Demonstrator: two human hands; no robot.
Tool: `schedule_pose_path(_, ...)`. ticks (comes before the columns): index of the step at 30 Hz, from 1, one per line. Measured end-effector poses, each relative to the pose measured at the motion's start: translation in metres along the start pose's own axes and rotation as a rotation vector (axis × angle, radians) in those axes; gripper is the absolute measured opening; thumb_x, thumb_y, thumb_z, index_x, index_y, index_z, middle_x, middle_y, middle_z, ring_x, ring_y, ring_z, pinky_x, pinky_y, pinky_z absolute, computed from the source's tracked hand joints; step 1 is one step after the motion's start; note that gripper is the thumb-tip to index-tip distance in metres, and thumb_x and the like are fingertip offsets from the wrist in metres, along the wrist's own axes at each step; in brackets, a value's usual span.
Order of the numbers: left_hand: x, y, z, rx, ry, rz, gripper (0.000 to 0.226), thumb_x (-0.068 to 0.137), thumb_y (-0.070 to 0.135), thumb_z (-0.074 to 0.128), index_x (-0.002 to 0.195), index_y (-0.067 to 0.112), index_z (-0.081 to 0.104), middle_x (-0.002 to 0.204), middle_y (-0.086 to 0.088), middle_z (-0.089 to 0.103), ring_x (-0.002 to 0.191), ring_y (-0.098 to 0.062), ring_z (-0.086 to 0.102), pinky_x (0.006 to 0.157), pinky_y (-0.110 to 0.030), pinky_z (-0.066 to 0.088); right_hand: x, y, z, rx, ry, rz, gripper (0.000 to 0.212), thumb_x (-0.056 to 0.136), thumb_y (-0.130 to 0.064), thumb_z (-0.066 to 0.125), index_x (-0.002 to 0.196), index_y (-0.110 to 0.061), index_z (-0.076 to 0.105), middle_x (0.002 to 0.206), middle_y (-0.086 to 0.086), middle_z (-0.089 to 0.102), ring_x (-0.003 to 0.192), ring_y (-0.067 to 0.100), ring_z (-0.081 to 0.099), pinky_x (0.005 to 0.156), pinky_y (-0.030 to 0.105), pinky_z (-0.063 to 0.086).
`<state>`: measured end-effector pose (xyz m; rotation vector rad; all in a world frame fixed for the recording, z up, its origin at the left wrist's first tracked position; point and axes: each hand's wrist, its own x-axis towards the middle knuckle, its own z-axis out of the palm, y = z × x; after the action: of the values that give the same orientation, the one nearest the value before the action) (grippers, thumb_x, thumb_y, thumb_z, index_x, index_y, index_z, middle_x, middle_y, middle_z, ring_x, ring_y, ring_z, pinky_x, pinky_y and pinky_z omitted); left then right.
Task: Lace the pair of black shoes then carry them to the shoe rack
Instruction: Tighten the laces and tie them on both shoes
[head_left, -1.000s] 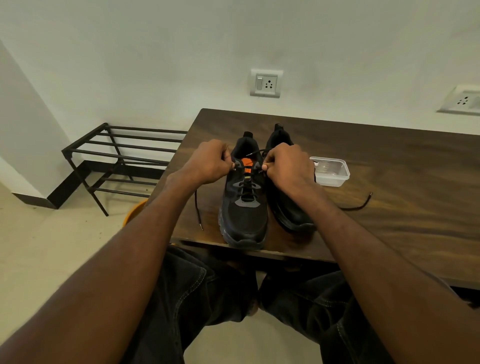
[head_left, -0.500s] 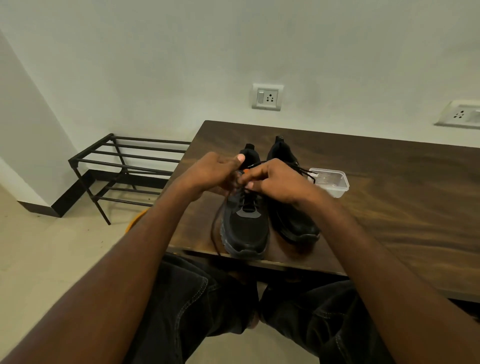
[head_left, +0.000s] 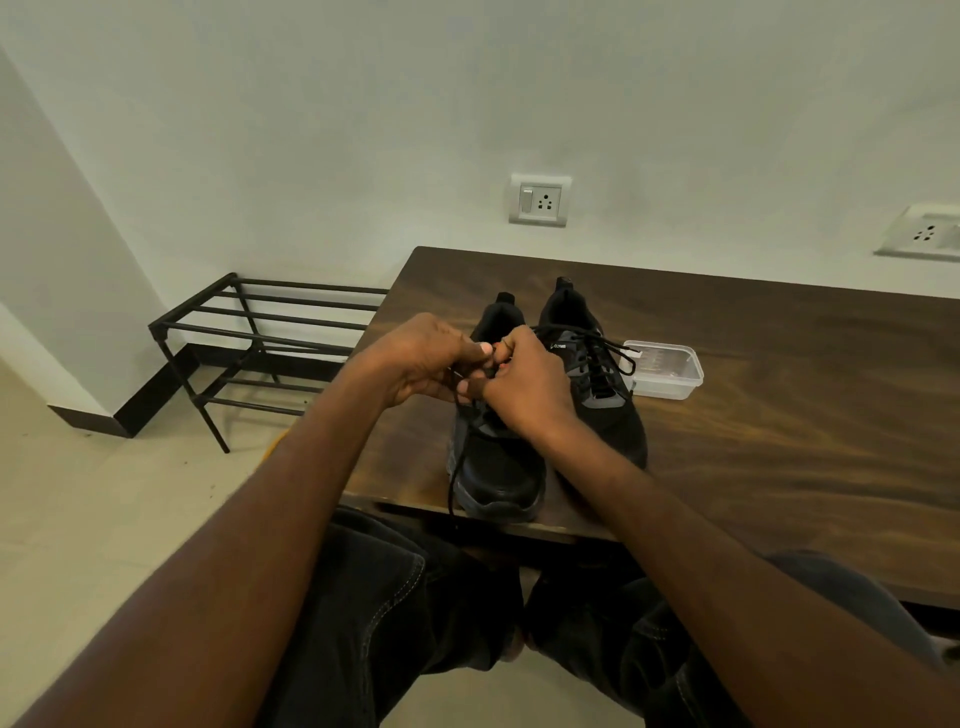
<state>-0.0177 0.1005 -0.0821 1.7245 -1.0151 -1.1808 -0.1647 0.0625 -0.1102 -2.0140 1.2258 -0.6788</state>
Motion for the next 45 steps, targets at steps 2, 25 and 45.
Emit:
schedule_pose_path(2, 0.0, -0.001, -0.003, 0.072, 0.024, 0.016, 0.025, 0.097, 0.029, 0.071, 0.1, 0.004, 0.077, 0.087, -0.011, 0.078, 0.078, -0.02, 0.074, 0.081, -0.039, 0.063, 0.004, 0.001, -0.001, 0.055, -0.047, 0.043, 0.033, 0.081, -0.027, 0.086, 0.096, -0.025, 0.057, 0.095, -0.002, 0.069, 0.091, 0.02, 0.069, 0.085, 0.048, 0.06)
schedule_pose_path(25, -0.004, 0.012, -0.028, -0.252, 0.148, 0.296, 0.021, 0.105, 0.021, 0.057, 0.113, 0.009, 0.072, 0.061, 0.009, 0.04, 0.046, -0.006, 0.025, 0.039, -0.019, 0.021, -0.009, -0.02, -0.059, 0.17, 0.139, -0.201, 0.02, 0.098, -0.009, 0.064, 0.099, -0.024, 0.078, 0.095, -0.011, 0.074, 0.082, -0.001, 0.069, 0.069, 0.014, 0.055)
schedule_pose_path(45, -0.006, 0.011, 0.009, 0.306, 0.311, 0.657, 0.01, 0.094, 0.026, 0.073, 0.092, 0.017, 0.077, 0.069, 0.013, 0.07, 0.059, -0.005, 0.062, 0.054, -0.026, 0.053, 0.021, -0.005, -0.049, 0.293, 0.085, -0.071, 0.025, 0.098, -0.003, 0.062, 0.099, -0.021, 0.078, 0.099, -0.002, 0.075, 0.083, 0.002, 0.071, 0.068, 0.015, 0.054)
